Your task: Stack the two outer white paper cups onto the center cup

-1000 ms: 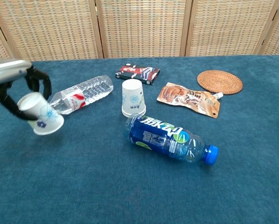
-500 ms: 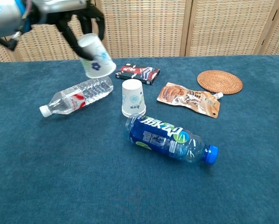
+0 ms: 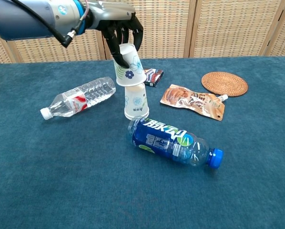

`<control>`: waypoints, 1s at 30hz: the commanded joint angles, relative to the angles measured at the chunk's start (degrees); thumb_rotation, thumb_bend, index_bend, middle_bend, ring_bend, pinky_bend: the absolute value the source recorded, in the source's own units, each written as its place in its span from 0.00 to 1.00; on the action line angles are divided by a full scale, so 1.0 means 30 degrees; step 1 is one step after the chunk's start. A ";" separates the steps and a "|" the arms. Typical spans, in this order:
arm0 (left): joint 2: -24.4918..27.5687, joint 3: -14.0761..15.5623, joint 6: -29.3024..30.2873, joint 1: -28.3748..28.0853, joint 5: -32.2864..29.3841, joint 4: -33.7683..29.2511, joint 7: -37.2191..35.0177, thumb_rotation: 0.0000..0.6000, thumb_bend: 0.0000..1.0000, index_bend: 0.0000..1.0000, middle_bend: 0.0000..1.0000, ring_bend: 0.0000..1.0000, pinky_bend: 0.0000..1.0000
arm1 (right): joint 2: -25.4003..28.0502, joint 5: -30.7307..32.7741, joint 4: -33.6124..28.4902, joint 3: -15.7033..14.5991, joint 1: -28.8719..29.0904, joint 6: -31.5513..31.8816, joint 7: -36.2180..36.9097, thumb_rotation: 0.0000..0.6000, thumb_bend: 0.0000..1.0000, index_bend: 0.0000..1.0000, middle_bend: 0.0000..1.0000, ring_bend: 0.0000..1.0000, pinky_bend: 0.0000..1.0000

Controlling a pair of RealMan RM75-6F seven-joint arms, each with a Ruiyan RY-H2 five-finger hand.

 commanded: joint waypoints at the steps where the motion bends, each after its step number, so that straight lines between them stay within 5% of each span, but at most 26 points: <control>1: -0.0407 0.0520 0.0056 -0.0946 -0.1276 0.0440 0.0960 1.00 0.18 0.56 0.40 0.43 0.33 | 0.0013 -0.0196 -0.0081 -0.0030 -0.0044 0.0045 -0.0076 1.00 0.00 0.00 0.00 0.00 0.00; 12: -0.0991 0.1612 0.0796 -0.2252 -0.3947 0.0878 0.2147 1.00 0.15 0.50 0.35 0.39 0.31 | 0.0087 -0.0367 -0.0147 0.0187 -0.0177 0.0014 0.0094 1.00 0.00 0.00 0.00 0.00 0.00; 17: -0.1092 0.1997 0.0905 -0.2436 -0.3972 0.0963 0.2133 1.00 0.00 0.07 0.04 0.06 0.14 | 0.0101 -0.0372 -0.0144 0.0256 -0.0209 -0.0080 0.0125 1.00 0.00 0.00 0.00 0.00 0.00; 19: -0.0973 0.2064 0.0864 -0.2379 -0.3768 0.0867 0.1846 1.00 0.00 0.00 0.00 0.00 0.08 | 0.0095 -0.0373 -0.0157 0.0281 -0.0217 -0.0124 0.0096 1.00 0.00 0.00 0.00 0.00 0.00; 30: 0.1952 0.1799 0.3662 0.0904 0.0128 -0.1277 -0.2408 1.00 0.00 0.00 0.00 0.00 0.00 | 0.0093 -0.0581 -0.0202 0.0276 -0.0254 -0.0290 0.0038 1.00 0.00 0.00 0.00 0.00 0.00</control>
